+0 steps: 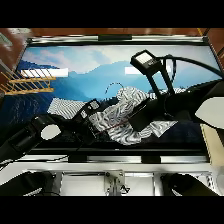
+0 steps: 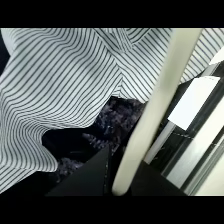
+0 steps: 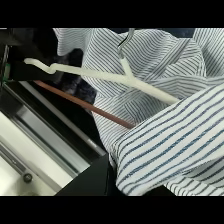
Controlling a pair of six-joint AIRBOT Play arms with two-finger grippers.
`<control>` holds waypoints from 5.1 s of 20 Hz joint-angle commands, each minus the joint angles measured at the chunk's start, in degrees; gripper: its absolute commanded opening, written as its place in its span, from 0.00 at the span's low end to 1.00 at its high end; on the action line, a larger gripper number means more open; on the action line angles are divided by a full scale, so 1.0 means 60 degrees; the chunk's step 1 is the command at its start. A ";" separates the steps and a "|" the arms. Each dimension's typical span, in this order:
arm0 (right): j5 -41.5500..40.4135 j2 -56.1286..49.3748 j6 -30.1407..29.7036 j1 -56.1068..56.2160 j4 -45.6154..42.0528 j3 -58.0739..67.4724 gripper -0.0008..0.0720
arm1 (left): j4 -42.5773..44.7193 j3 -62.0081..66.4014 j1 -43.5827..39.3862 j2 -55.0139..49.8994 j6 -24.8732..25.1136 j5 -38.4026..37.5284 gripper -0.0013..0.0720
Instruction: Fold the shirts.
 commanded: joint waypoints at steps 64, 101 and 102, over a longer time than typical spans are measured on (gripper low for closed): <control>0.1647 -0.3326 -1.0812 -0.5020 0.0372 0.0699 0.48 | 0.0321 0.0171 0.1180 -0.0109 0.2736 0.0863 0.08; 0.0852 -0.0550 -0.7861 -0.5013 0.0630 0.0692 0.13 | -1.1967 -0.0918 0.0750 -0.2233 0.2390 0.4896 0.83; 0.0849 -0.0550 -0.7861 -0.5013 0.0627 0.0692 0.13 | -1.1970 -0.0918 0.0739 -0.2255 0.2386 0.4812 0.79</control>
